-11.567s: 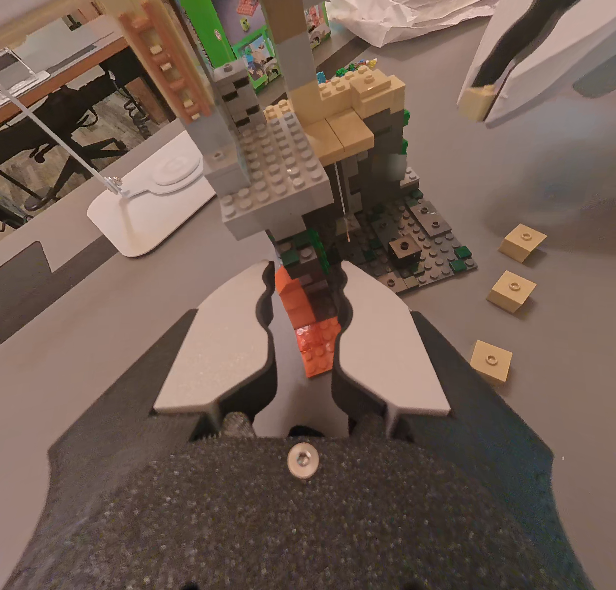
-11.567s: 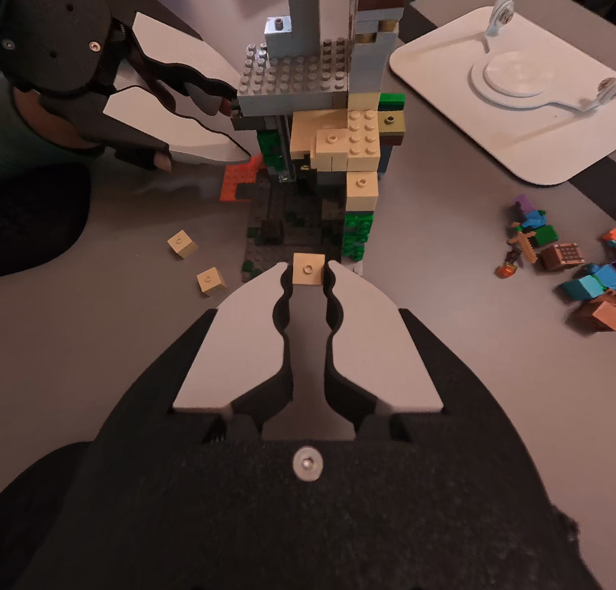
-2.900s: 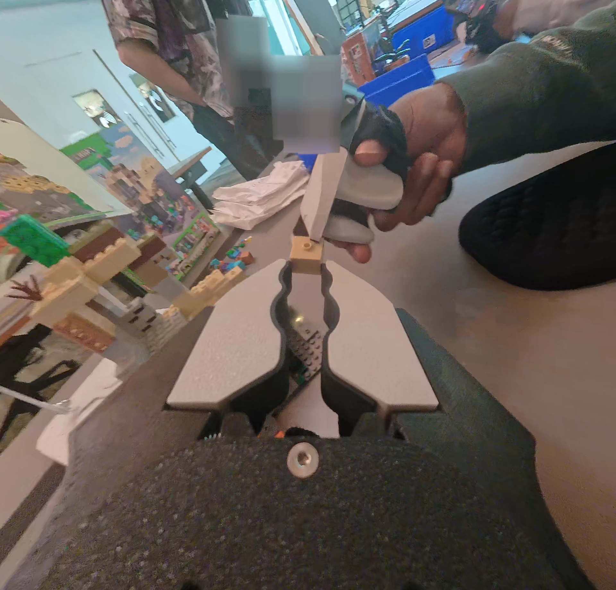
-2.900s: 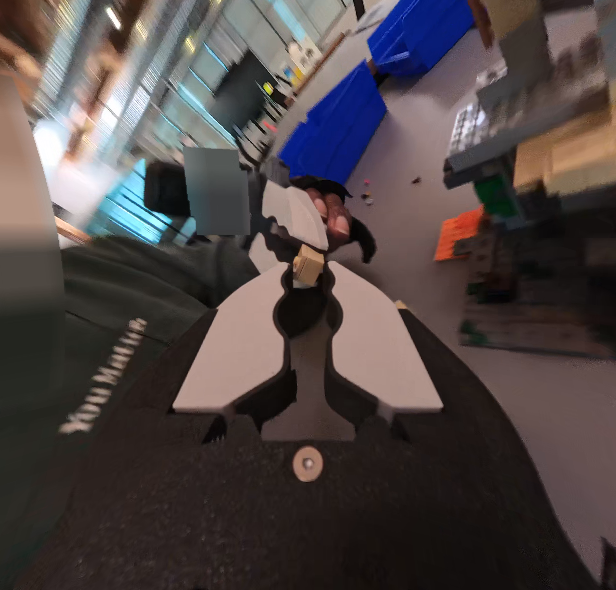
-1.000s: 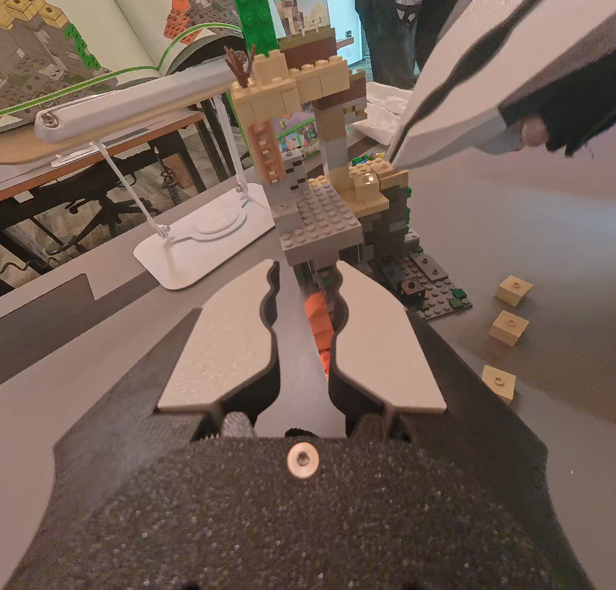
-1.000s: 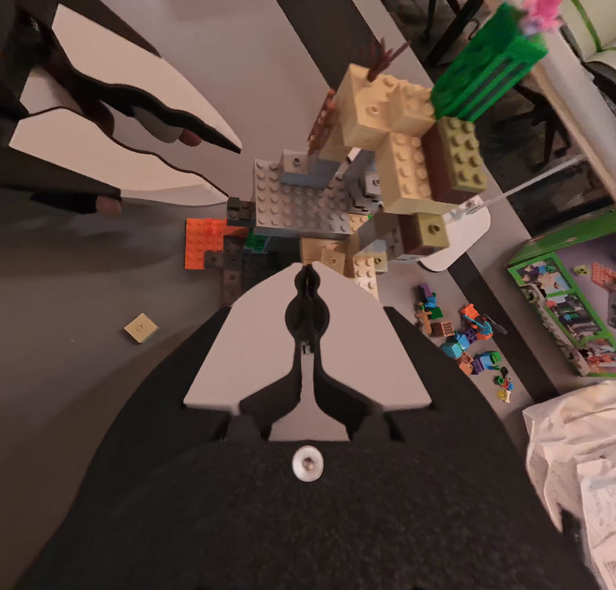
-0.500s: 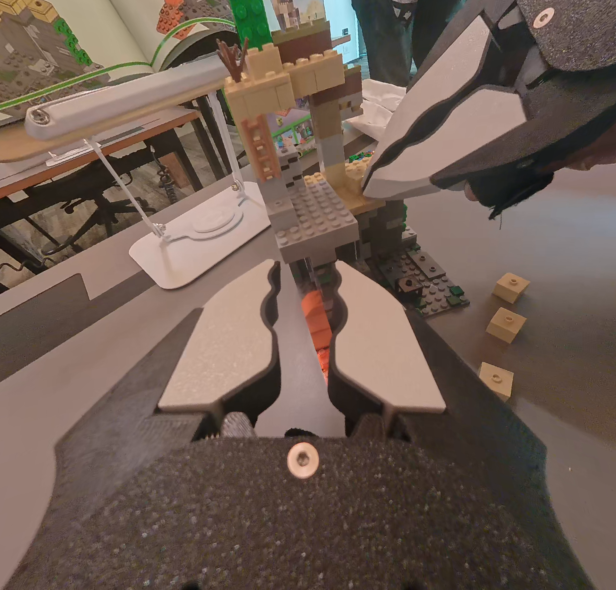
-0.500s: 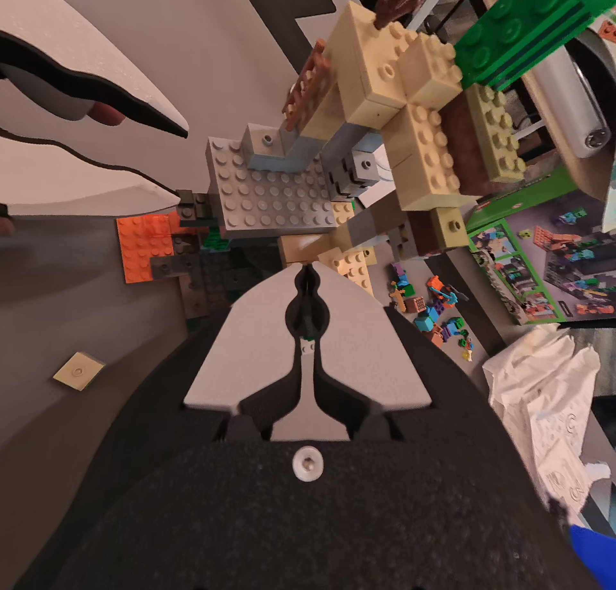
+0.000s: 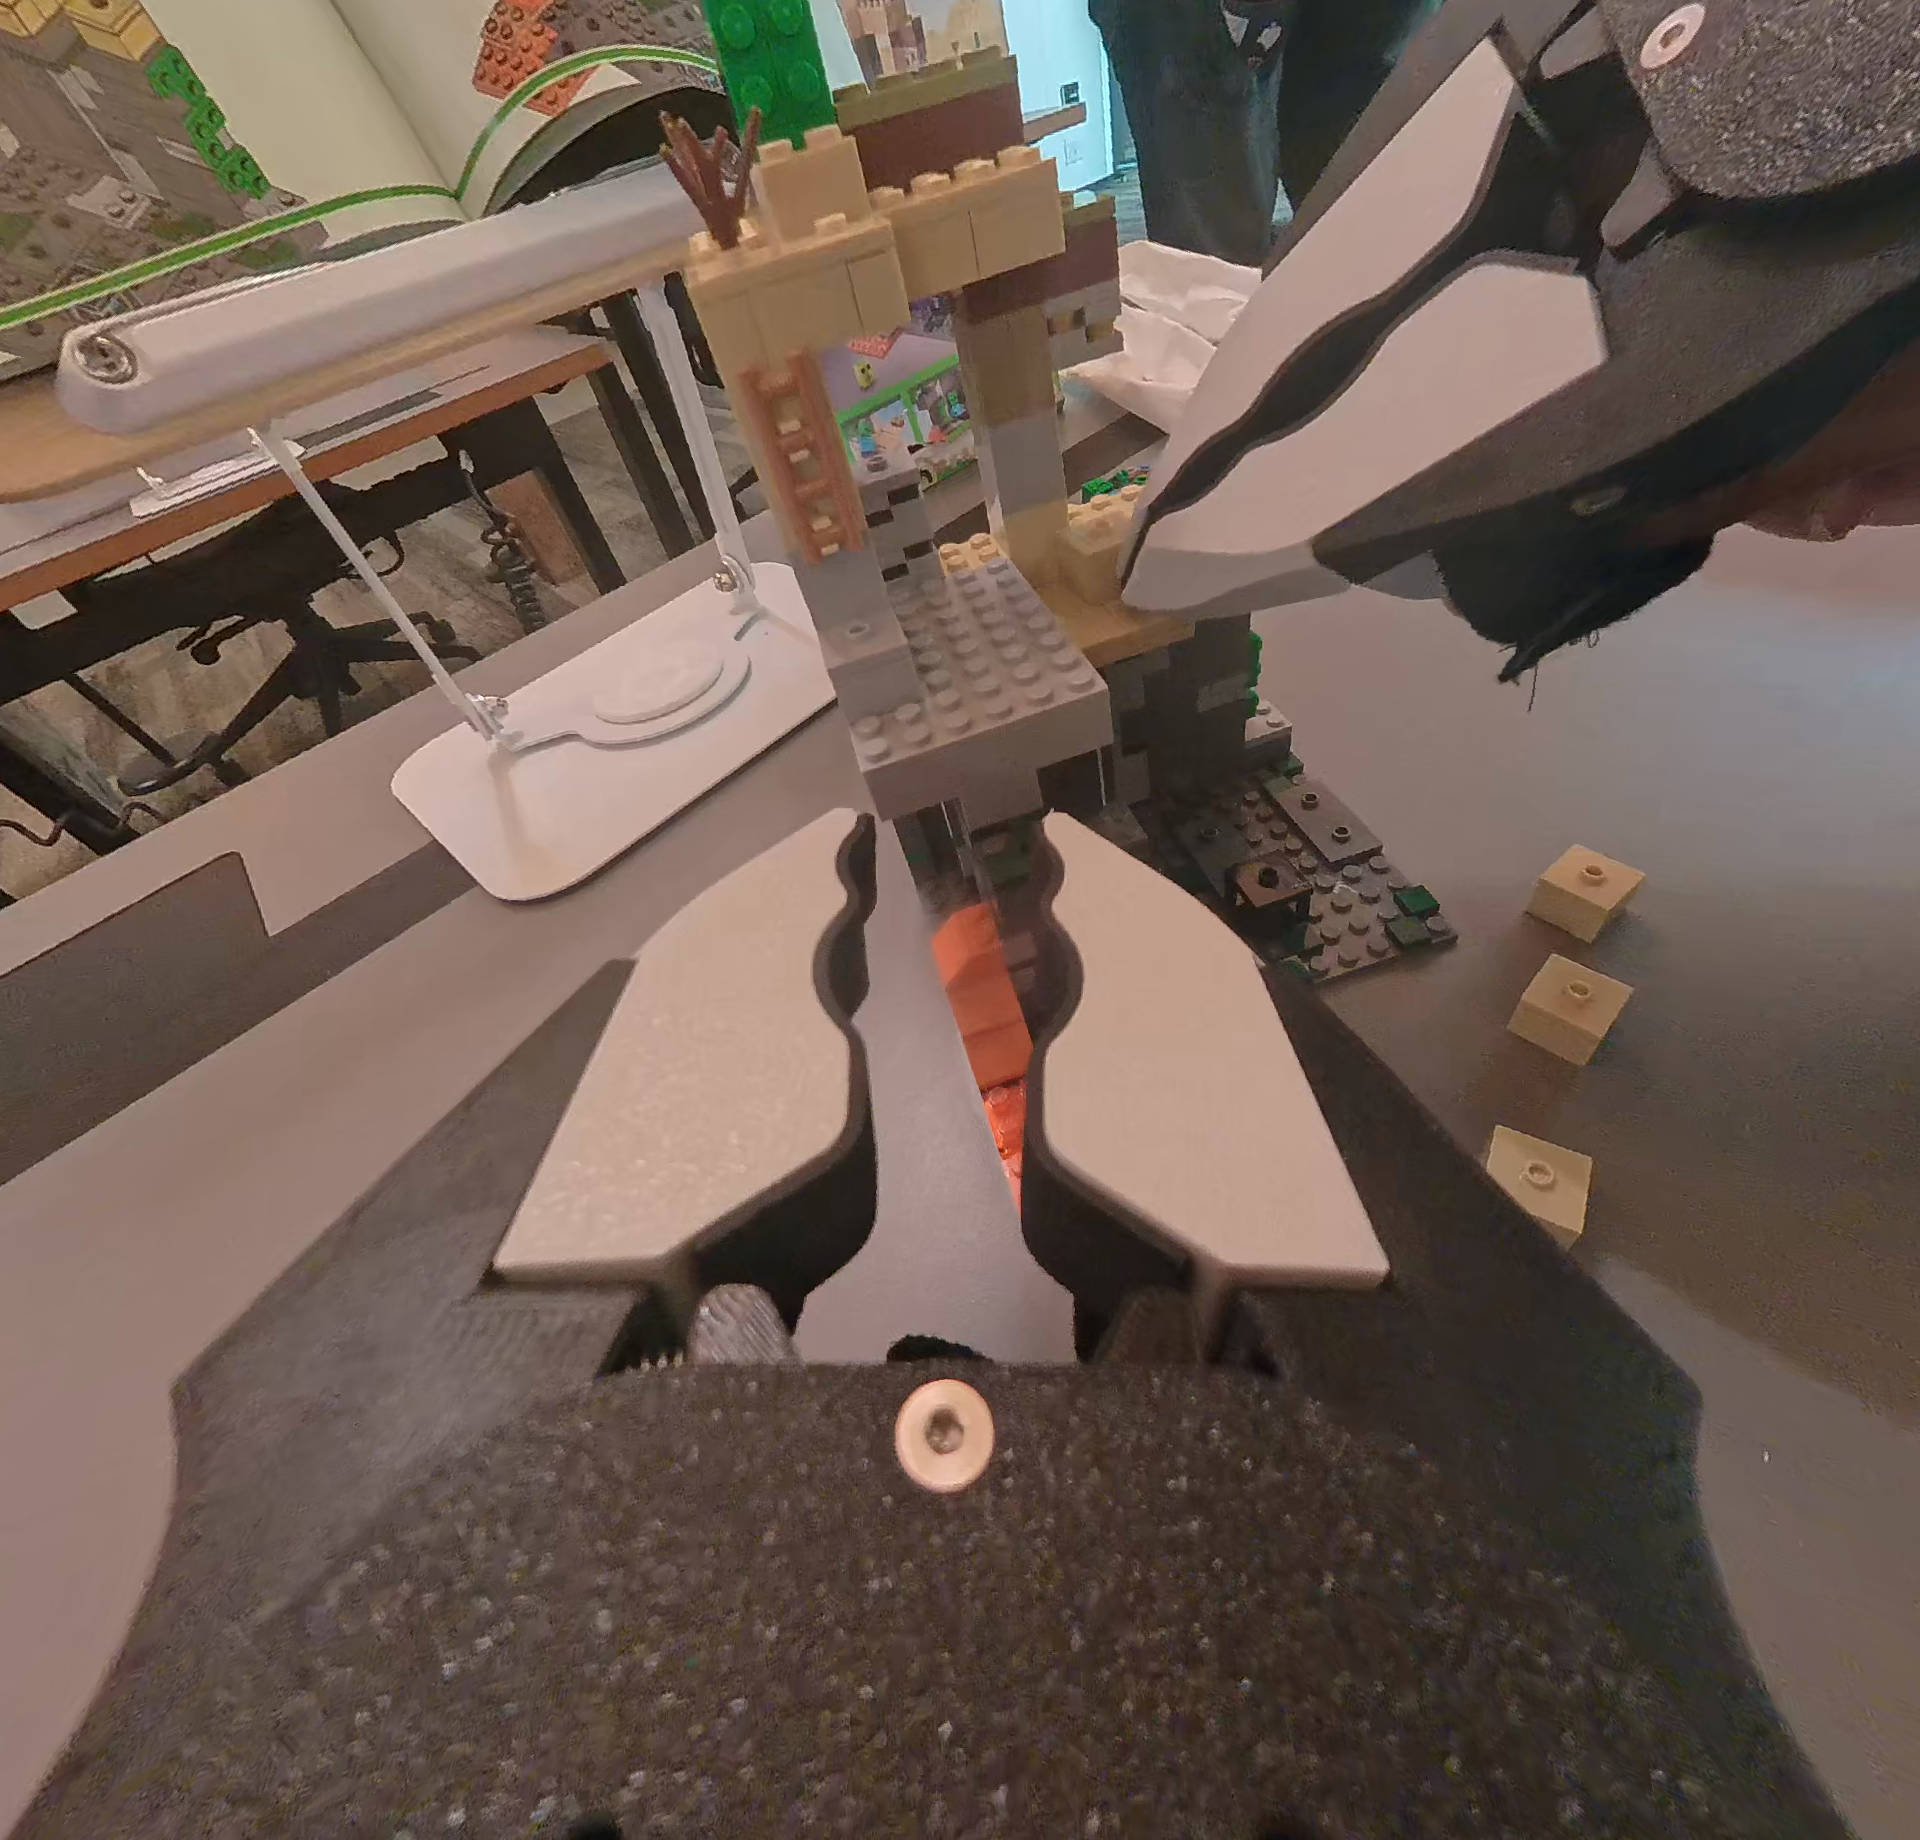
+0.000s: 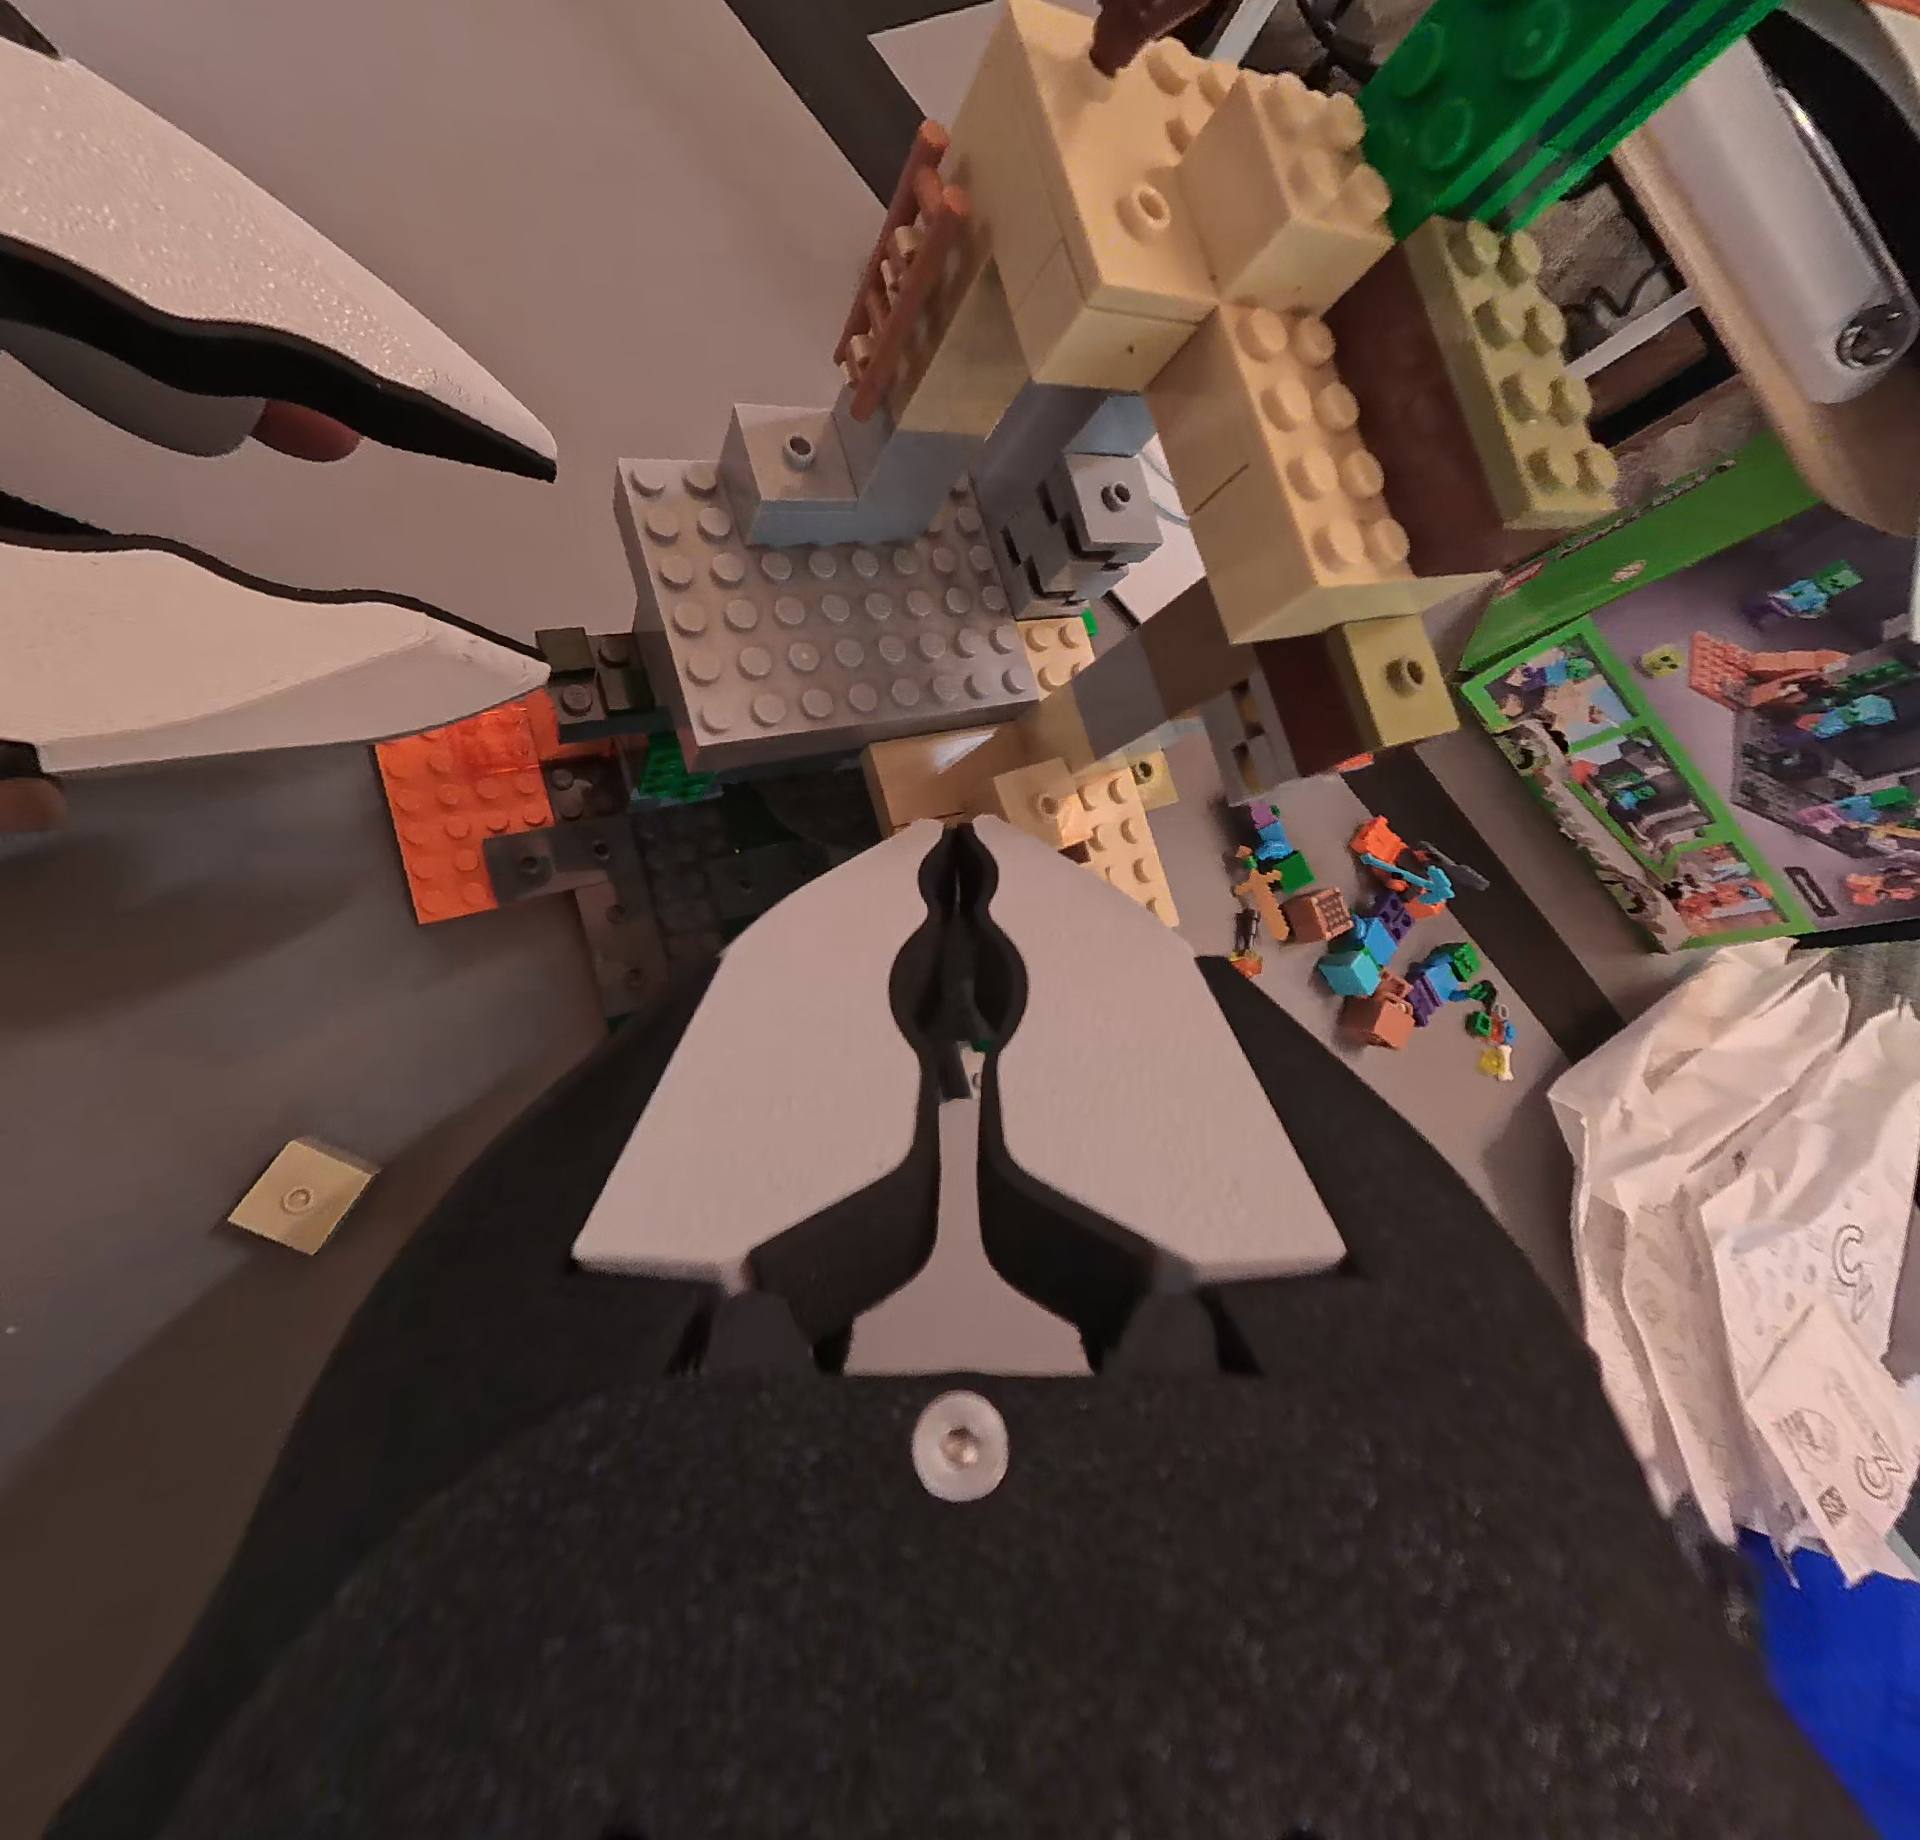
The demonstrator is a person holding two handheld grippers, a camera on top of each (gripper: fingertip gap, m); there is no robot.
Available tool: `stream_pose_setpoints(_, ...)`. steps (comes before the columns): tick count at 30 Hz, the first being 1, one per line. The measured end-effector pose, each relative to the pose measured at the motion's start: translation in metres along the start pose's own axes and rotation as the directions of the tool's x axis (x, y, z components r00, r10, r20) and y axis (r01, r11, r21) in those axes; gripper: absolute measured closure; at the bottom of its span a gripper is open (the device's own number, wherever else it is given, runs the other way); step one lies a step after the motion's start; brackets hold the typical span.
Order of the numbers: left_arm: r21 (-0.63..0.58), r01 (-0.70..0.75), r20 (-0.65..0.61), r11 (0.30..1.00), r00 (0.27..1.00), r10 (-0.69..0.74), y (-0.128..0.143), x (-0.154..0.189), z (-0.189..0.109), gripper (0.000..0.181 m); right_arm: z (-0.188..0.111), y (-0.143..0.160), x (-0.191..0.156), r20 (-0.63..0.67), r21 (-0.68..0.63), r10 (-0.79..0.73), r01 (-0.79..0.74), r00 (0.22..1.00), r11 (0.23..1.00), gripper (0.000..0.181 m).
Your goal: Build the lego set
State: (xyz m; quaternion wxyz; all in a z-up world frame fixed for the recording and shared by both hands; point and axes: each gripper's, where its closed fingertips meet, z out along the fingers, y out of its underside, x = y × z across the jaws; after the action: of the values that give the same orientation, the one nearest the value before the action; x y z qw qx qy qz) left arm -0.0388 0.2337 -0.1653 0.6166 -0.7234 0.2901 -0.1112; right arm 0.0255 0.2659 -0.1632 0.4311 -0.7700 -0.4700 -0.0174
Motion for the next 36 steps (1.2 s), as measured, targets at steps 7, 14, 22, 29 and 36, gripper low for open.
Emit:
stream_pose_setpoints(7, 0.003, -0.003, -0.001, 1.000, 1.000, 0.003, -0.001, 0.001, 0.000, 0.154, -0.007, -0.008, -0.003, 0.038, 0.049, 0.026, -0.028, 0.999, 0.998, 0.181)
stream_pose_setpoints(14, 0.004, -0.007, -0.003, 1.000, 1.000, 0.007, -0.001, 0.002, -0.001, 0.155, 0.001, -0.015, -0.004, 0.028, 0.045, 0.017, -0.018, 0.999, 0.999, 0.181)
stream_pose_setpoints(22, 0.001, -0.005, -0.005, 1.000, 1.000, 0.005, 0.000, 0.002, 0.000, 0.155, 0.008, -0.009, -0.002, -0.008, -0.001, -0.006, 0.006, 1.000, 1.000, 0.181)
stream_pose_setpoints(29, -0.001, -0.006, -0.008, 1.000, 1.000, 0.006, 0.000, 0.003, 0.000, 0.155, 0.007, -0.008, -0.002, -0.009, -0.006, -0.008, 0.008, 1.000, 1.000, 0.181)
stream_pose_setpoints(36, 0.001, -0.006, -0.004, 1.000, 1.000, 0.006, 0.000, 0.002, 0.000, 0.155, -0.005, -0.017, -0.009, 0.069, 0.067, 0.025, -0.029, 0.997, 0.997, 0.176)
